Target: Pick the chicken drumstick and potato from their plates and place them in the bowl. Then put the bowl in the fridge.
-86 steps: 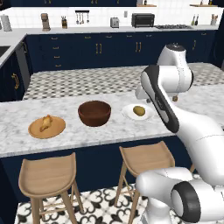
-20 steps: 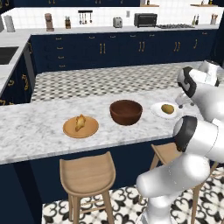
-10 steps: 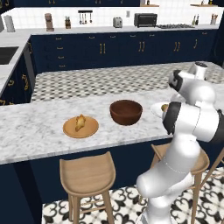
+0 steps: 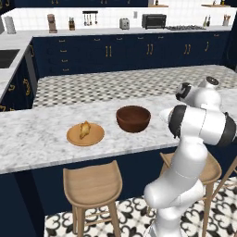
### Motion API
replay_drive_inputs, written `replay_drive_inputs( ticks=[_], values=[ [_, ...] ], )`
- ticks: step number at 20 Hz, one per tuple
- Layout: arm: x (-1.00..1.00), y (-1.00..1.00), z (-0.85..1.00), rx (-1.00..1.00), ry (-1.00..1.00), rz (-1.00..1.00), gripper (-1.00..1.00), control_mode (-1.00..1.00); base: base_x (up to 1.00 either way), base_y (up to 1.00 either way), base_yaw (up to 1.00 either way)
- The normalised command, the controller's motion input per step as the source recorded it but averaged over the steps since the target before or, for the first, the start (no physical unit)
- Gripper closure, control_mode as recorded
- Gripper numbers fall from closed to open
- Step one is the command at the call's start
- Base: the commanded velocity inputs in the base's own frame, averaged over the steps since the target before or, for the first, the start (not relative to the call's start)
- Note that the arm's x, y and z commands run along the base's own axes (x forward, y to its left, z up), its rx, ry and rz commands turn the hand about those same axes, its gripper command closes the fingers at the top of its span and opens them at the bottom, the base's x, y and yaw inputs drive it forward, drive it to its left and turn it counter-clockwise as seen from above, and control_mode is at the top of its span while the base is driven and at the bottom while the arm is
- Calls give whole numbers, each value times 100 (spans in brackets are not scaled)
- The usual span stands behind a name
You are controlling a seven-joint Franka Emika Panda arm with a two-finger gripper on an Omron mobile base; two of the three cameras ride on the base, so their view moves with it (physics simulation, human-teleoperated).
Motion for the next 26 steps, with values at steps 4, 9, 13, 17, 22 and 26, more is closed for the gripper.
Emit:
replay_drive_inputs(
  ticks=[4, 9, 13, 17, 22, 26],
  values=[
    [39, -23, 0, 0, 6, 0, -100, -100, 0, 0, 0],
    [52, -15, -6, 0, 6, 0, -100, -100, 0, 0, 0],
    [54, -2, -10, 0, 1, 0, -100, -100, 0, 0, 0],
    [40, -11, -23, 0, 3, 0, -100, -100, 0, 0, 0],
    [23, -10, -33, 0, 2, 0, -100, -100, 0, 0, 0],
    [16, -4, -24, 0, 1, 0, -100, -100, 0, 0, 0]
  ],
)
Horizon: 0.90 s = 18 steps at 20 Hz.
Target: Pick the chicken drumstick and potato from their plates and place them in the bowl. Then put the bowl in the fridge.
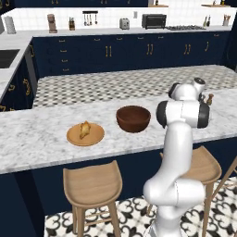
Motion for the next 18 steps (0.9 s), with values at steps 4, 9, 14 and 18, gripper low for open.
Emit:
replay_drive_inputs(
  ticks=[4, 9, 14, 18],
  values=[
    [11, 0, -30, 1, 5, 0, -100, -100, 0, 0, 0],
    [29, 0, -21, 1, 5, 0, -100, -100, 0, 0, 0],
    [34, 0, -12, 2, 1, 0, -100, -100, 0, 0, 0],
    [21, 0, -11, 1, 4, 0, -100, -100, 0, 0, 0]
  ],
)
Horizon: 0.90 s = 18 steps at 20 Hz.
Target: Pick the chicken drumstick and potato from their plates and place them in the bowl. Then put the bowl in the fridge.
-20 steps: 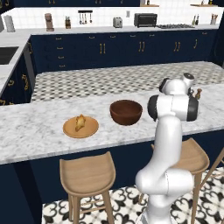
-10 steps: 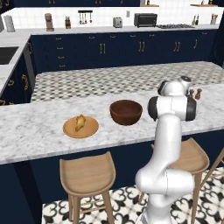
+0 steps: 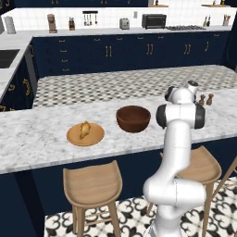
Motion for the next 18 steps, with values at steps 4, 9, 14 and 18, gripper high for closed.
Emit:
replay_drive_inputs(
  ticks=[4, 9, 14, 18],
  values=[
    [11, 0, -18, 3, 5, 0, -100, -100, 0, 0, 0],
    [-18, 0, -35, 0, 13, 0, 100, -100, 0, 0, 0],
    [-38, 7, 22, 7, 1, 0, 100, -100, 0, 0, 0],
    [-52, 48, 74, 15, 0, 0, 100, -100, 0, 0, 0]
  ],
)
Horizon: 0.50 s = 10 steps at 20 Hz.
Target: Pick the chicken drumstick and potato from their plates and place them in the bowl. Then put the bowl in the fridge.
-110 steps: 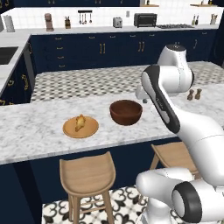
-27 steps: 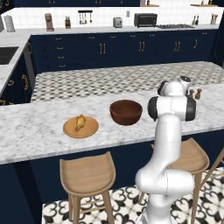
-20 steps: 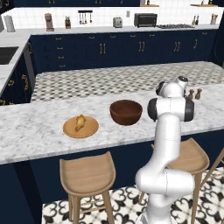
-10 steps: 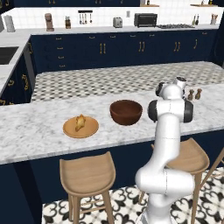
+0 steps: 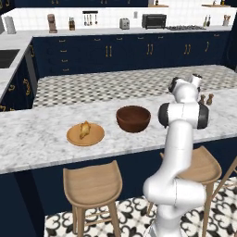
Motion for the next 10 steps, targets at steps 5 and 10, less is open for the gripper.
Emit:
replay_drive_inputs(
  ticks=[5, 10],
  values=[
    [-57, 91, 58, 11, 0, 0, 100, -100, 0, 0, 0],
    [-46, 100, 43, 1, 0, 0, 100, -100, 0, 0, 0]
  ],
)
